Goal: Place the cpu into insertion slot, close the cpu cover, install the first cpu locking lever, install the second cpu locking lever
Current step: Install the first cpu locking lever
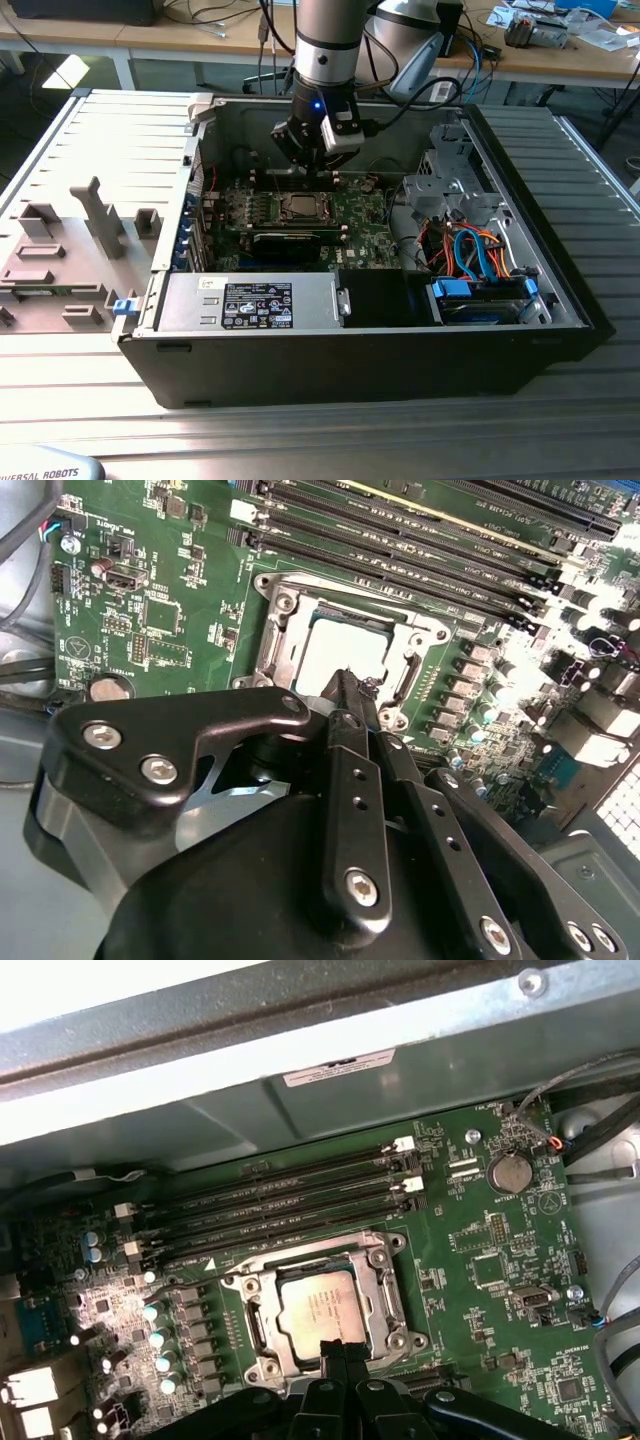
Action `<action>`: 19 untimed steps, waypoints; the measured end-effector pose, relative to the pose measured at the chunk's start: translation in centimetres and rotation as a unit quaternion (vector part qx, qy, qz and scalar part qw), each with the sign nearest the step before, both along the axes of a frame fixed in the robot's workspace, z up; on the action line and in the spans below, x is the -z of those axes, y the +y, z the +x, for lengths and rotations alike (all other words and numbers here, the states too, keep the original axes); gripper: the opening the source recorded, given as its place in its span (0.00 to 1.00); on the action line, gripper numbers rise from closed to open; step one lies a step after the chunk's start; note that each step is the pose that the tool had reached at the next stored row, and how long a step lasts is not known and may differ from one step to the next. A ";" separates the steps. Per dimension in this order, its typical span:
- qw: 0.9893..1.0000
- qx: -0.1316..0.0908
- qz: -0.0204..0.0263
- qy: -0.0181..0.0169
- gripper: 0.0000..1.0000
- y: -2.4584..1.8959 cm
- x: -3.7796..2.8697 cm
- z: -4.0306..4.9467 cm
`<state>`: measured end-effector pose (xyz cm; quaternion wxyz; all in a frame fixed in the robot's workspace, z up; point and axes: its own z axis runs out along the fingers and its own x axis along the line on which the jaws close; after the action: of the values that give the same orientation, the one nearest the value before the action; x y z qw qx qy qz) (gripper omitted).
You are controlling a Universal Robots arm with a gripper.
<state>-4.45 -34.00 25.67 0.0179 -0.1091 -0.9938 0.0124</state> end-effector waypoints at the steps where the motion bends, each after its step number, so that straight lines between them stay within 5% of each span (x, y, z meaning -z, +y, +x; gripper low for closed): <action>1: 1.000 -0.001 0.000 0.000 0.11 0.00 0.00 0.00; 19: 1.000 -0.028 0.000 0.000 0.11 0.00 0.00 0.00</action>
<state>-4.45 -34.00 25.67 0.0176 -0.0813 -0.9965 0.0129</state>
